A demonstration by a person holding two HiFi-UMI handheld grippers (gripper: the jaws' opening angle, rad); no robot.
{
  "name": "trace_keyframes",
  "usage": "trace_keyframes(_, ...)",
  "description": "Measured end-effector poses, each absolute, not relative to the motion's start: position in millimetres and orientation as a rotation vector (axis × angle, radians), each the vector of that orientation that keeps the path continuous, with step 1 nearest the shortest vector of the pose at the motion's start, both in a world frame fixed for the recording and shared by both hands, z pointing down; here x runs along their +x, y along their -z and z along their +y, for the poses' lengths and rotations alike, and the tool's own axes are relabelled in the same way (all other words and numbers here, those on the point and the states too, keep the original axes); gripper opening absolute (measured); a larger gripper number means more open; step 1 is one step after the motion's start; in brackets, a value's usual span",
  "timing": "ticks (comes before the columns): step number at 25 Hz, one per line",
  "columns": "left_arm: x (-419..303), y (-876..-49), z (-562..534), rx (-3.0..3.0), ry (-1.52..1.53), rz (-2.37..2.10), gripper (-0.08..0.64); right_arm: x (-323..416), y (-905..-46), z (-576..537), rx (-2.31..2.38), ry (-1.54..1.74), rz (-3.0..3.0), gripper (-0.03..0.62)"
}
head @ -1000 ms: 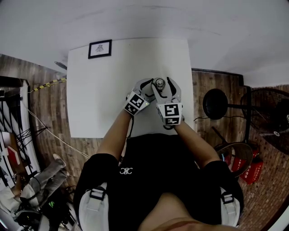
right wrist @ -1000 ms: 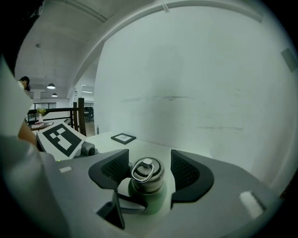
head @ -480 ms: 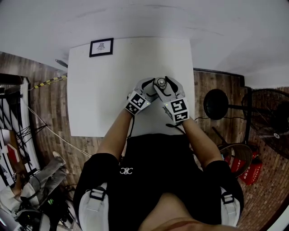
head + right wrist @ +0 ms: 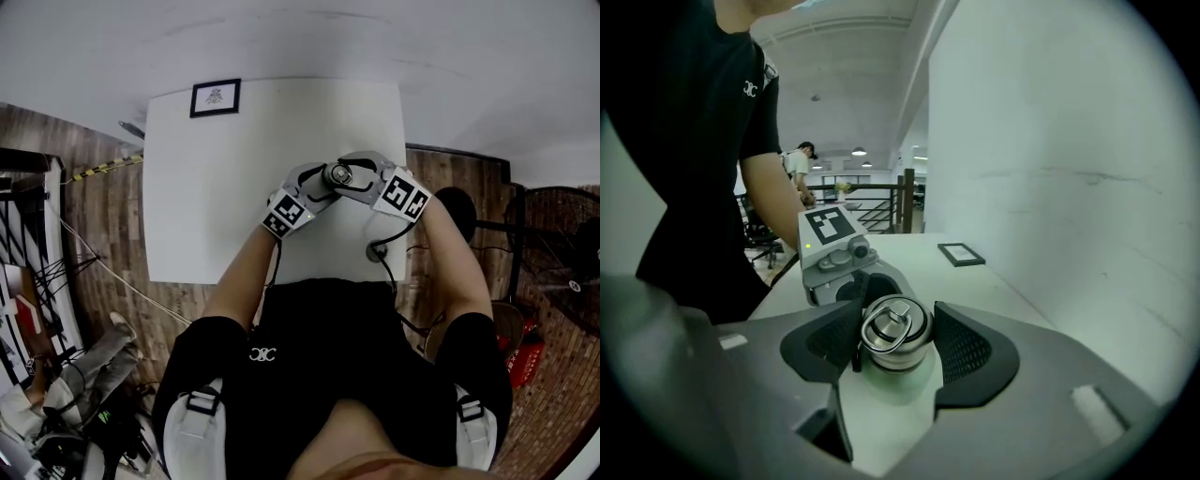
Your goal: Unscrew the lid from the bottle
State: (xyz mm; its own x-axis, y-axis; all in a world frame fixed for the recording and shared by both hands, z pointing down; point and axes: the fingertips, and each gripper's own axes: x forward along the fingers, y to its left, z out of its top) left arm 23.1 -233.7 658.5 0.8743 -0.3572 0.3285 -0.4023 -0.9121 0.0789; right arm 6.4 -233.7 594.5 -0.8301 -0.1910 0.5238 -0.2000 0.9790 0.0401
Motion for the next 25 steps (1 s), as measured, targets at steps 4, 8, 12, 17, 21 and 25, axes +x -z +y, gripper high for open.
trace_keyframes(4,23.0,-658.1,-232.3,2.902,-0.468,-0.593,0.360,6.1,-597.8,-234.0,0.258,-0.092,-2.548,0.244)
trace_keyframes(8,23.5,-656.7,-231.1,2.905,-0.465,-0.597,0.360,12.9,-584.6,-238.9,0.526,-0.252,-2.613,0.258)
trace_keyframes(12,22.9,-658.0,-232.4,2.905,-0.467,-0.603,0.360,18.7,-558.7,-236.6,0.868,-0.251,-2.686,0.270)
trace_keyframes(17,22.4,-659.8,-233.3,2.903,-0.472,-0.612,0.360,22.2,-565.5,-236.1,1.313,-0.302,-2.564,0.268)
trace_keyframes(21,22.8,-660.5,-232.1,2.899,-0.482,-0.611,0.359,27.6,-569.7,-241.6,1.596,-0.312,-2.448,0.268)
trace_keyframes(25,22.8,-660.7,-233.6,2.897,-0.485,-0.614,0.360,21.6,-576.2,-249.7,1.641,-0.348,-2.395,0.268)
